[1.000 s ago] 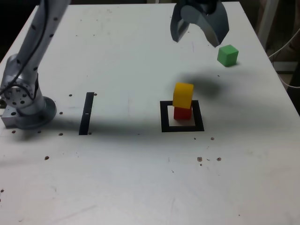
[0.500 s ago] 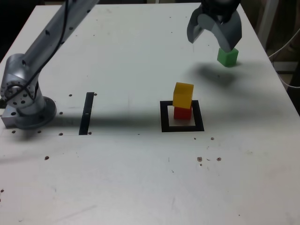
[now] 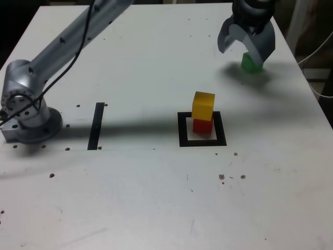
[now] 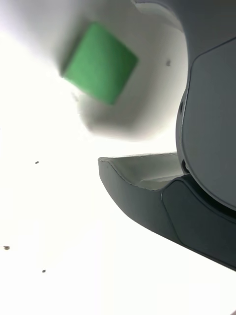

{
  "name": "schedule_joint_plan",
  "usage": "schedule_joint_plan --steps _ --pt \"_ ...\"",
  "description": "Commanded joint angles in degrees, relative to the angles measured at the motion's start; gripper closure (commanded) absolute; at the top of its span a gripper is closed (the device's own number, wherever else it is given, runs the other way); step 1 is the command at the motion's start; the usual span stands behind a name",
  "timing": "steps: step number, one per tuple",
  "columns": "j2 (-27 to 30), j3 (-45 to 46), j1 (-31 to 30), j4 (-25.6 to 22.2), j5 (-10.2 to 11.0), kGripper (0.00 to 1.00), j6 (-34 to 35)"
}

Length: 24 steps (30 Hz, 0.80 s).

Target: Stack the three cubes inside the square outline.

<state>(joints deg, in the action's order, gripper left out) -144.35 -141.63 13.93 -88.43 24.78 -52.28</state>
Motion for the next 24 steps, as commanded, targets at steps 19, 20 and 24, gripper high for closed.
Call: schedule_joint_plan --steps 19,20,24 --pt "-4.2 -3.8 0.4 2.1 -3.0 0.17 -0.5" --pt "-4.2 -3.9 0.4 2.0 -3.0 0.19 -0.3" --pt "-4.2 -4.0 0.4 2.0 -3.0 0.33 1.1"
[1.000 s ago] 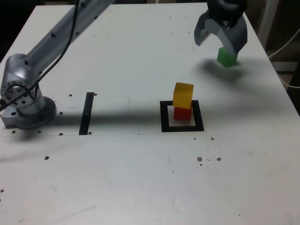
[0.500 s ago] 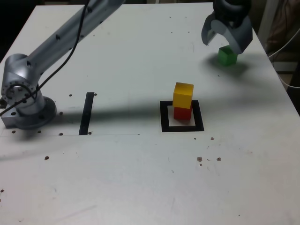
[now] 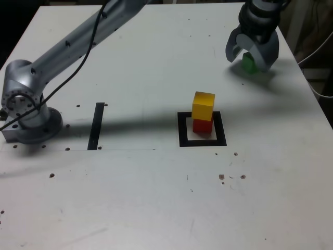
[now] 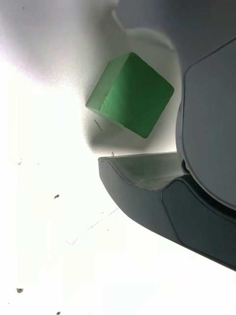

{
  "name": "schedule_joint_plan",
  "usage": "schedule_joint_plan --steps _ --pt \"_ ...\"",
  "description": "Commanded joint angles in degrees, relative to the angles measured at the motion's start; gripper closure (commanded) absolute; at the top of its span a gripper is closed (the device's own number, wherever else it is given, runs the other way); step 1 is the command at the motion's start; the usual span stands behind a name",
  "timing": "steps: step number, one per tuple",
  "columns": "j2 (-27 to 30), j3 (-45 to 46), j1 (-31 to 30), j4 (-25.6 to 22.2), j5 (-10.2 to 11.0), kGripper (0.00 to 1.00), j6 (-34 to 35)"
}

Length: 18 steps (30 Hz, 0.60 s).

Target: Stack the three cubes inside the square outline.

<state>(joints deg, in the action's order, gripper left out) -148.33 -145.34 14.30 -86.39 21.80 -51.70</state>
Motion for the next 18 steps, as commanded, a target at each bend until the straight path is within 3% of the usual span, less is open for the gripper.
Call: schedule_joint_plan --steps 1,7,18 --pt "-0.3 -0.3 0.0 0.0 0.0 0.37 0.9" --pt "-0.4 -0.1 0.0 0.2 0.0 0.56 2.3" --pt "0.0 0.0 0.0 0.6 -2.1 0.7 2.8"
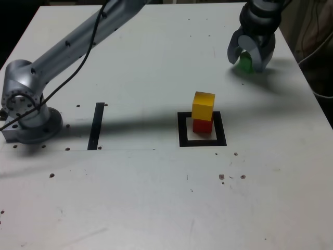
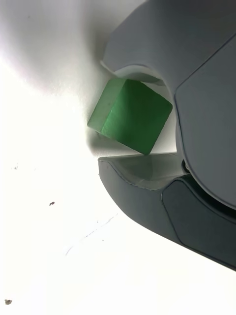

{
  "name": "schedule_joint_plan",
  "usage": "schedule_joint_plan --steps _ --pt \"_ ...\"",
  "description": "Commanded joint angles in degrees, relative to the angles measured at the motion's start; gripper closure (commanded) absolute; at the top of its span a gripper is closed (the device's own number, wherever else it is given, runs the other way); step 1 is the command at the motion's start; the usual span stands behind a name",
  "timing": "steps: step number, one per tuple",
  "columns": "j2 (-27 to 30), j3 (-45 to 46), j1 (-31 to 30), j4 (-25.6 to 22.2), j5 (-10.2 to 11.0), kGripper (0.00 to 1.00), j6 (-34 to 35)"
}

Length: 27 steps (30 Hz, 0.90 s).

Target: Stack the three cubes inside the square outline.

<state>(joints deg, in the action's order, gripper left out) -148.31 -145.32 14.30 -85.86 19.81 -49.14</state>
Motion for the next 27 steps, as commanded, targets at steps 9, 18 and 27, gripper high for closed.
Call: schedule_joint_plan --steps 9,18,27 --pt "0.4 0.3 0.0 -0.4 -1.2 0.82 1.3" --pt "4.0 0.7 -0.8 -1.0 -1.7 0.83 2.2" --pt "17.0 9.7 -1.3 0.0 -3.3 0.83 6.2"
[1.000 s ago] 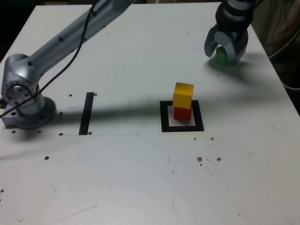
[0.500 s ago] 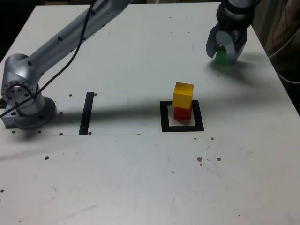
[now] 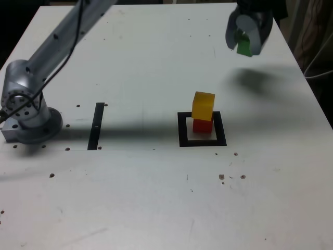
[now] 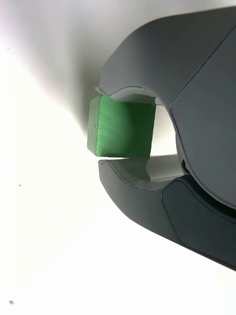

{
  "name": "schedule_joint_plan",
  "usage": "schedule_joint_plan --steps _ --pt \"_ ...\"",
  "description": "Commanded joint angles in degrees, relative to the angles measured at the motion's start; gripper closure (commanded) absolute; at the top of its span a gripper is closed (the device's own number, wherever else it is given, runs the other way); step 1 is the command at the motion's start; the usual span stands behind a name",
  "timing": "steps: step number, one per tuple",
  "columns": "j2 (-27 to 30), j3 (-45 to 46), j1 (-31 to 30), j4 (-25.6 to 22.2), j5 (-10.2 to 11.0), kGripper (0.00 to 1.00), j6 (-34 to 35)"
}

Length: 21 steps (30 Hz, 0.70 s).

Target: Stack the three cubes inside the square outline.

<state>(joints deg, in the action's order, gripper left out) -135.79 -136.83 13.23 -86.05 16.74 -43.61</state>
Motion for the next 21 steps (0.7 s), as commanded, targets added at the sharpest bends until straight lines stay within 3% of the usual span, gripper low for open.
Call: schedule_joint_plan --steps 1,9,21 --pt "6.2 2.5 -0.4 0.2 -0.3 0.83 1.3" --pt "17.4 11.0 -3.2 -0.7 -2.1 0.83 7.5" --pt "19.4 16.6 -15.0 -5.8 -4.4 0.83 22.8"
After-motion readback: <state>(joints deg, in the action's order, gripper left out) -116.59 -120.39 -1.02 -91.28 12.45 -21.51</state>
